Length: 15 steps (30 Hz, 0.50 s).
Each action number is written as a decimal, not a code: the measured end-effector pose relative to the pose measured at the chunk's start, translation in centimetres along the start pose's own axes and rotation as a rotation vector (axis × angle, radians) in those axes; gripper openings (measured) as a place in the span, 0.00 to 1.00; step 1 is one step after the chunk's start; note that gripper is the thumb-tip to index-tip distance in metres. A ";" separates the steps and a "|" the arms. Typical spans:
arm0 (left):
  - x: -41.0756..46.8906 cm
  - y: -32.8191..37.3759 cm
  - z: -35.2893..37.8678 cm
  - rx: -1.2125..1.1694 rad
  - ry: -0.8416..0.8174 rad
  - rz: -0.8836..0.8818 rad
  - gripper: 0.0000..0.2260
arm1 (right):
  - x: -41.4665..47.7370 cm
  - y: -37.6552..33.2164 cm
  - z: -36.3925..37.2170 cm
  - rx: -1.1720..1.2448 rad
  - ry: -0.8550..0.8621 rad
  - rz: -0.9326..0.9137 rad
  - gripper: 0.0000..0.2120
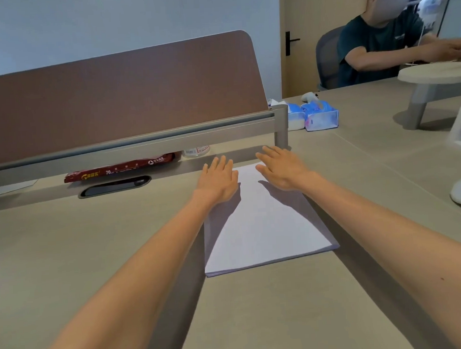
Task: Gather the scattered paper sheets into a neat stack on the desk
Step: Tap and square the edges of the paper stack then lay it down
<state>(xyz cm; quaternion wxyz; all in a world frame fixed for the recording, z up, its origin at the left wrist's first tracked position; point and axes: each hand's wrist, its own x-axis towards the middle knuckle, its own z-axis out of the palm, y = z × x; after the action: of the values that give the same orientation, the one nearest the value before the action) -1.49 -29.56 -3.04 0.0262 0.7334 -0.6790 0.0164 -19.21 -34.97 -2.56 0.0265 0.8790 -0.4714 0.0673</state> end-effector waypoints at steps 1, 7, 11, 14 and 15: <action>0.2 -0.1 0.4 0.002 -0.019 -0.015 0.25 | 0.2 0.1 0.5 -0.004 -0.008 0.001 0.26; 0.5 -0.7 2.0 -0.050 -0.075 -0.073 0.25 | 0.3 0.4 2.1 0.002 -0.083 -0.009 0.28; 0.4 -1.0 2.9 -0.048 -0.088 -0.074 0.26 | 0.2 0.6 2.9 -0.002 -0.137 0.011 0.30; 0.3 -0.9 3.0 -0.039 -0.079 -0.066 0.26 | 0.0 0.6 3.1 0.028 -0.159 0.029 0.30; 0.4 -0.9 3.1 -0.038 -0.079 -0.066 0.26 | 0.0 0.6 3.2 0.041 -0.161 0.031 0.30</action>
<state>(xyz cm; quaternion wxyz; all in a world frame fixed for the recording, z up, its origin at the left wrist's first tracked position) -0.58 -30.03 -6.09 0.0139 0.7550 -0.6551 -0.0262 -19.43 -35.64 -5.79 -0.0307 0.8744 -0.4842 0.0065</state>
